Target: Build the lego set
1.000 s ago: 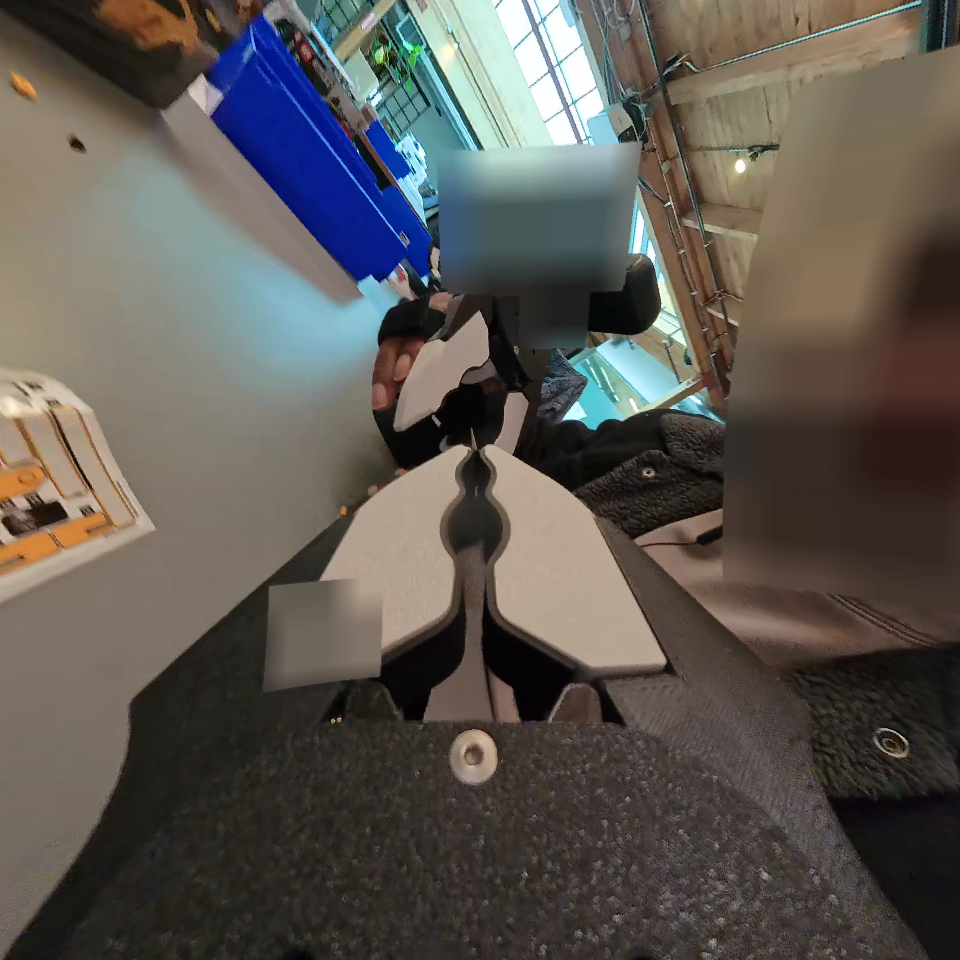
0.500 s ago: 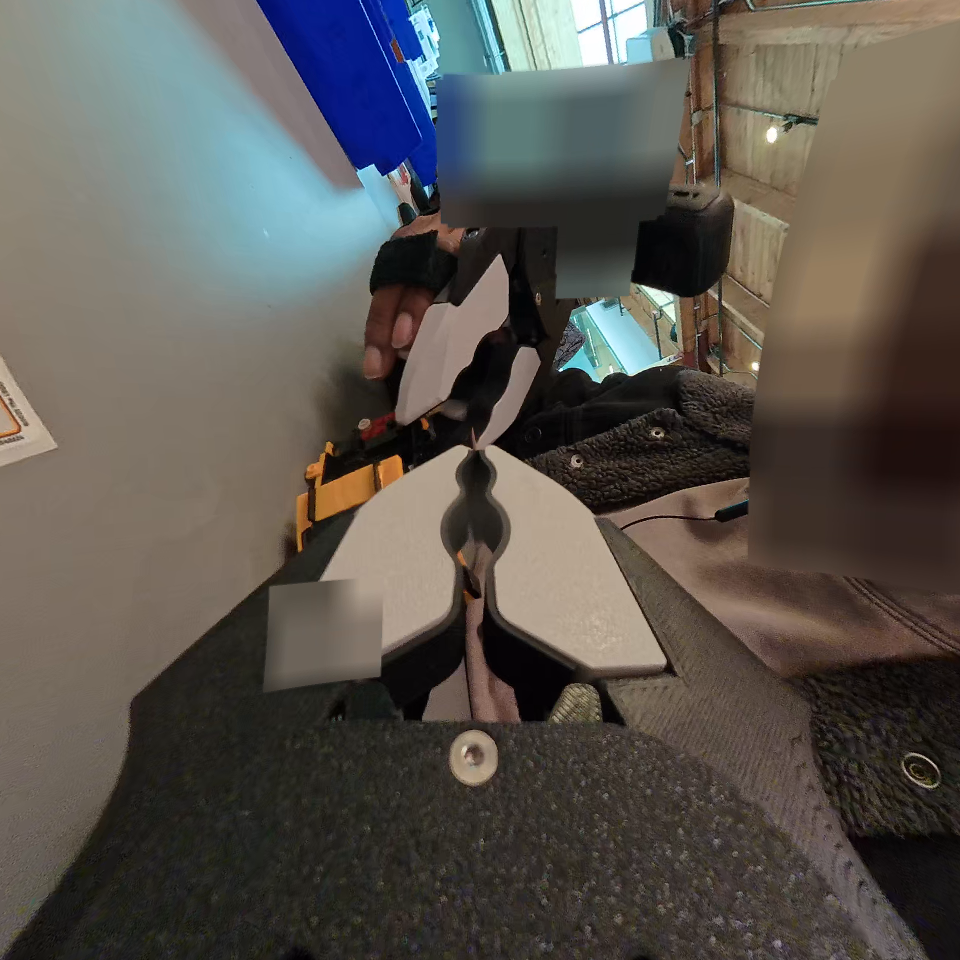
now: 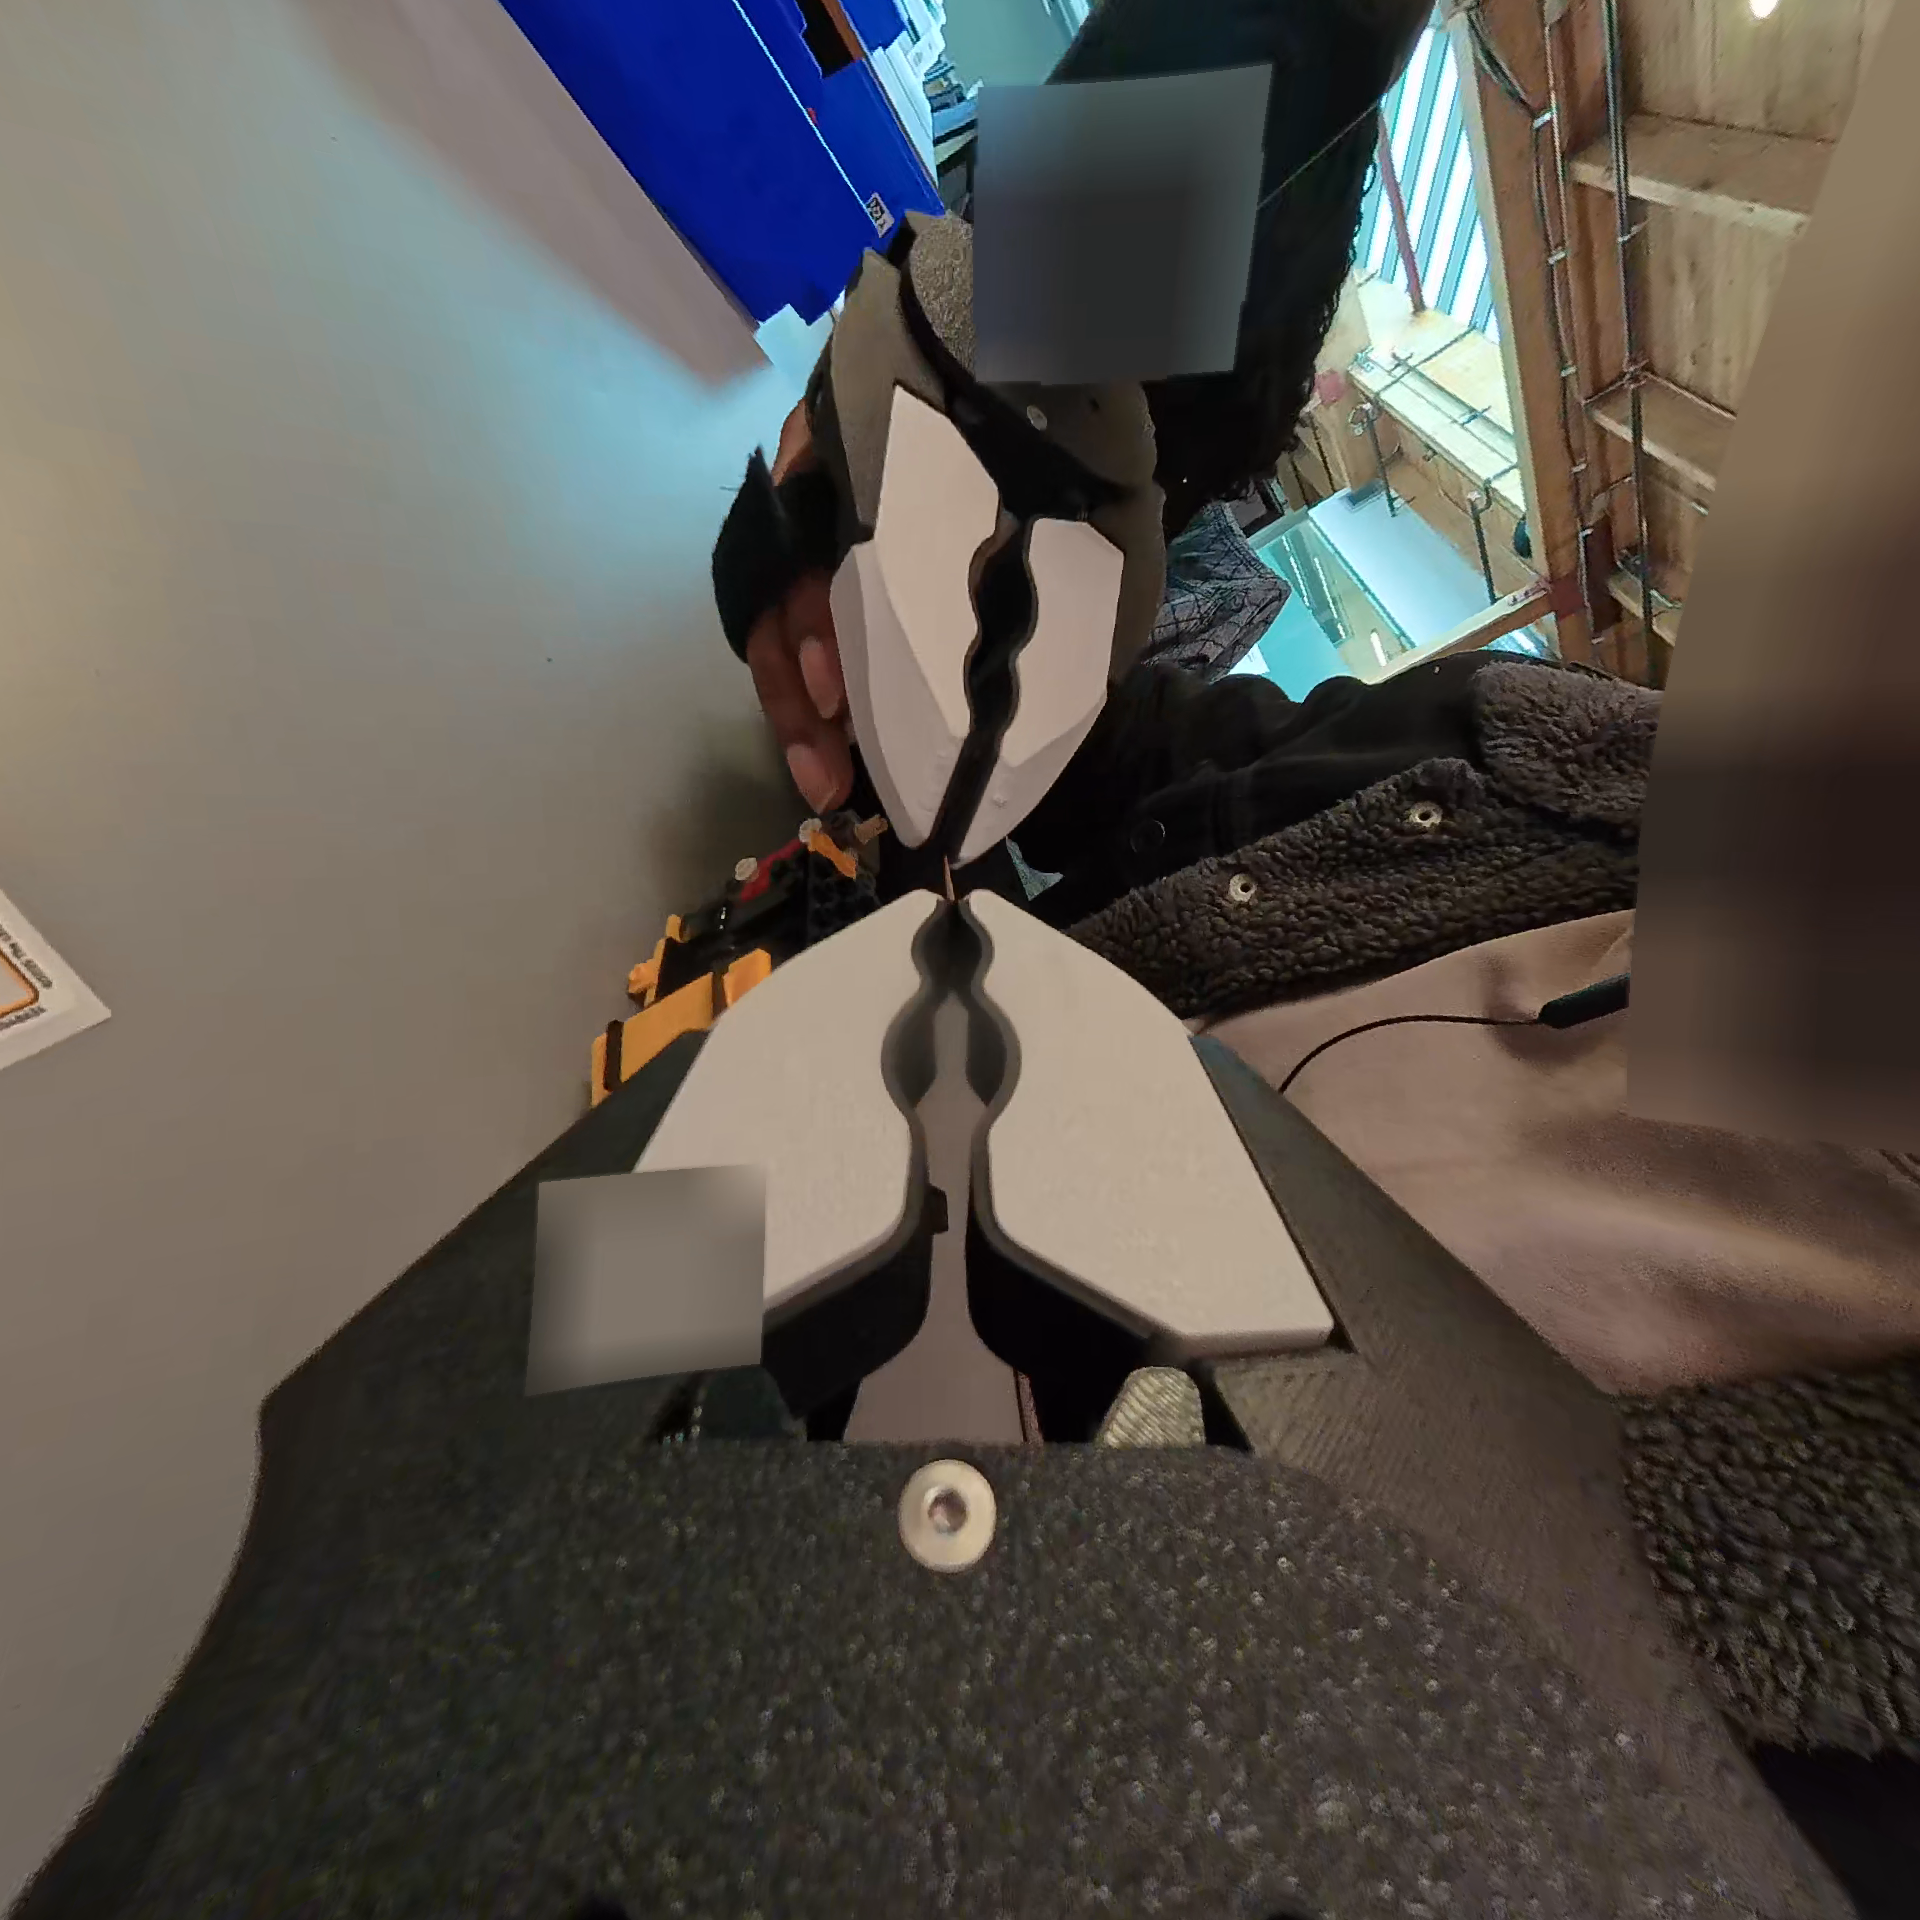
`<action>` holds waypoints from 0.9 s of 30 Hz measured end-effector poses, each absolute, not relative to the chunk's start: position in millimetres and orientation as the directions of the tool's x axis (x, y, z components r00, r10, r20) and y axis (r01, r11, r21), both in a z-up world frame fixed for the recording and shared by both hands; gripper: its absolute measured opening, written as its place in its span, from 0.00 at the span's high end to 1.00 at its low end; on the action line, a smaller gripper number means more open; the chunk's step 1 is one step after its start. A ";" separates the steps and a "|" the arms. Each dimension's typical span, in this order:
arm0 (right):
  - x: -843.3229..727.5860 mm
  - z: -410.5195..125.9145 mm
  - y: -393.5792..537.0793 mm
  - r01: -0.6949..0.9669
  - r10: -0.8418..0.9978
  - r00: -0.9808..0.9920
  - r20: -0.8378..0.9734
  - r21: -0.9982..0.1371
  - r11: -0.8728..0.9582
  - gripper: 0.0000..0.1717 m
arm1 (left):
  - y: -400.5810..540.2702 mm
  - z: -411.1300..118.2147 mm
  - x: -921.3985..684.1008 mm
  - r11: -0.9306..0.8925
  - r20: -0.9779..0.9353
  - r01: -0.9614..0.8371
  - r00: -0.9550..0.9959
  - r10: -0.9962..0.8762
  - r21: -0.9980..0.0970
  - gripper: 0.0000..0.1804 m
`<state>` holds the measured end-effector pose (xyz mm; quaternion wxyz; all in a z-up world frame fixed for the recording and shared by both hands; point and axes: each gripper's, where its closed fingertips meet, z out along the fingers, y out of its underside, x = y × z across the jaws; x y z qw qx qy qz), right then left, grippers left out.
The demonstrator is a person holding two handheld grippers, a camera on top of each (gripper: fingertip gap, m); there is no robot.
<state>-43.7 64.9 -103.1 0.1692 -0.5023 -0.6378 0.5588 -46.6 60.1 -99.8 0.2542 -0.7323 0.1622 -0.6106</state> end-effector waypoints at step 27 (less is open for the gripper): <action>-47.9 -105.1 61.0 0.520 0.748 -0.445 -0.492 -0.822 -0.231 1.00 | 61.3 -102.6 -45.3 -0.800 0.793 0.071 0.209 -0.573 -0.596 1.00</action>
